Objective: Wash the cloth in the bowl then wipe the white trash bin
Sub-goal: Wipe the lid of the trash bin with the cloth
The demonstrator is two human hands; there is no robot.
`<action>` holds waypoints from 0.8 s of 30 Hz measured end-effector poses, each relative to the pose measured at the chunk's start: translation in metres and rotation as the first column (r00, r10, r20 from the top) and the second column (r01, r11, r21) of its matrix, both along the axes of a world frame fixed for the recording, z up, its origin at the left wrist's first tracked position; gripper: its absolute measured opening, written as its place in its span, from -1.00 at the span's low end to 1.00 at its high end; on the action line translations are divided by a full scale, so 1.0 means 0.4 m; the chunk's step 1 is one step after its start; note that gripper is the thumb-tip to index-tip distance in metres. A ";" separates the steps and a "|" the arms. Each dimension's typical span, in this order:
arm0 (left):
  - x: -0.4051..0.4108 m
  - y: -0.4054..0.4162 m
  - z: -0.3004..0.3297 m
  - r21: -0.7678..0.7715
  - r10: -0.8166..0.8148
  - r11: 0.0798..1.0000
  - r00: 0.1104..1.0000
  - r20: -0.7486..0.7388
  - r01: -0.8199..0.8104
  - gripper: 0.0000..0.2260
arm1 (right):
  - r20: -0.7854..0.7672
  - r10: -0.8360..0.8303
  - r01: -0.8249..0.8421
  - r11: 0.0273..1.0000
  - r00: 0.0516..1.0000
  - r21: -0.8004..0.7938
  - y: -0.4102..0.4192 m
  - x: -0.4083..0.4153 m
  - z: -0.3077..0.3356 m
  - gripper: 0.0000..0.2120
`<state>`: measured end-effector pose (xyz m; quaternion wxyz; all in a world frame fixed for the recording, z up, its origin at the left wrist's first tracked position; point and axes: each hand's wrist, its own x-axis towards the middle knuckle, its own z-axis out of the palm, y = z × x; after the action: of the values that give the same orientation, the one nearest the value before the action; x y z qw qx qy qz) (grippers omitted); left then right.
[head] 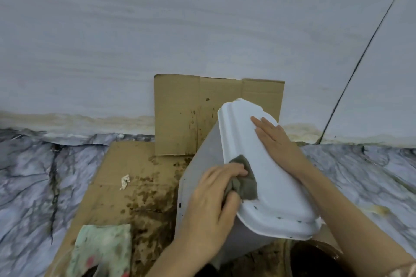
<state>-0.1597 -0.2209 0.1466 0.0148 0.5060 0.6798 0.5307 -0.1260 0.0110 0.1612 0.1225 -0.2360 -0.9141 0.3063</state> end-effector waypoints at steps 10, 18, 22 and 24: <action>-0.374 0.376 0.073 -0.298 0.083 0.949 0.994 -0.074 -0.102 -0.68 | -0.030 -0.039 0.038 0.999 0.999 -0.028 0.046 0.000 -0.022 -0.62; -0.136 0.150 0.001 -0.069 -0.166 0.985 0.973 -0.160 0.157 -0.67 | -0.090 -0.112 0.099 0.985 0.990 -0.138 0.060 0.045 -0.032 -0.75; -0.123 0.152 -0.009 -0.016 -0.157 0.988 0.964 -0.213 0.157 -0.68 | -0.100 -0.123 0.105 0.980 0.987 -0.169 0.055 0.062 -0.027 -0.72; -0.180 0.228 0.012 -0.071 -0.071 0.996 0.983 -0.170 0.060 -0.68 | -0.074 -0.121 0.108 0.981 0.990 -0.161 0.054 0.054 -0.026 -0.71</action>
<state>-0.2316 -0.1298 0.1515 -0.0100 0.5713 0.6785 0.4617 -0.1044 0.0325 0.1509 0.1590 -0.2840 -0.8663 0.3790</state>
